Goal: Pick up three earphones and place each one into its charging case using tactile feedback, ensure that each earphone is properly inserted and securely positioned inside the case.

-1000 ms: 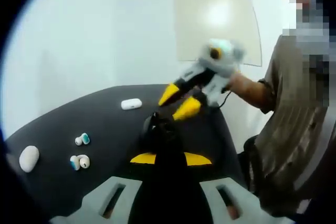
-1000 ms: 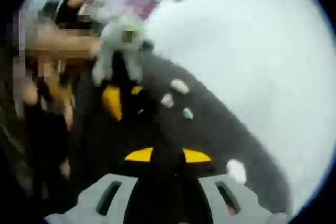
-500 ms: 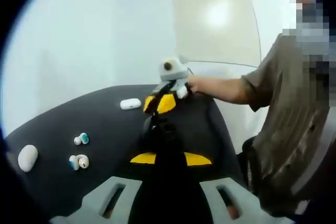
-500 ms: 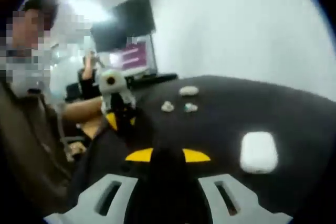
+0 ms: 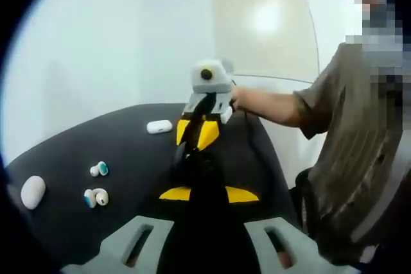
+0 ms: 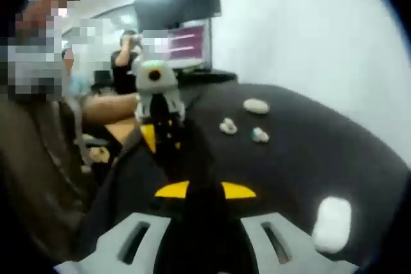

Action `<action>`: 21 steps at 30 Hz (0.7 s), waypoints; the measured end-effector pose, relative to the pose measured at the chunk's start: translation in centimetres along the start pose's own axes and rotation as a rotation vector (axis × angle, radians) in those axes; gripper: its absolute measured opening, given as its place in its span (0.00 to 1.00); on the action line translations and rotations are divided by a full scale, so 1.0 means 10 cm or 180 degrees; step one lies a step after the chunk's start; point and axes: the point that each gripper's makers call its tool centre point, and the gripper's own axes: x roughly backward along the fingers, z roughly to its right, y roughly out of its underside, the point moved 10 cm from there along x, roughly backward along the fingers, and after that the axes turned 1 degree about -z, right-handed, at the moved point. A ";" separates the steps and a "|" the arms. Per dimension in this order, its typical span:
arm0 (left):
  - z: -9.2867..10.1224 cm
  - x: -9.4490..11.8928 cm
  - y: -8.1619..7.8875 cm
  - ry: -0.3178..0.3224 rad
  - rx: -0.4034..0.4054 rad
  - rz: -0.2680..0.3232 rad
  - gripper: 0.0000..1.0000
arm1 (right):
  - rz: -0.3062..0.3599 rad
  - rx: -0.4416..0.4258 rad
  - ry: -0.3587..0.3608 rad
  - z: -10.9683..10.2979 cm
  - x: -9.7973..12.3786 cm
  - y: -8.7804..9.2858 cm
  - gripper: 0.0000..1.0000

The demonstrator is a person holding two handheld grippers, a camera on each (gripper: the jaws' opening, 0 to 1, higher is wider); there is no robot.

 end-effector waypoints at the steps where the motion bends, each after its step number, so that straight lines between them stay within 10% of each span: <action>1: 0.00 0.00 0.00 -0.0001 -0.0004 0.0000 0.14 | 0.0078 -0.0022 0.0017 0.01 0.03 -0.06 0.19; 21: 0.00 0.00 0.00 0.0000 0.0024 0.0002 0.14 | -0.0724 -0.0133 -0.0471 0.21 -0.16 -0.01 0.14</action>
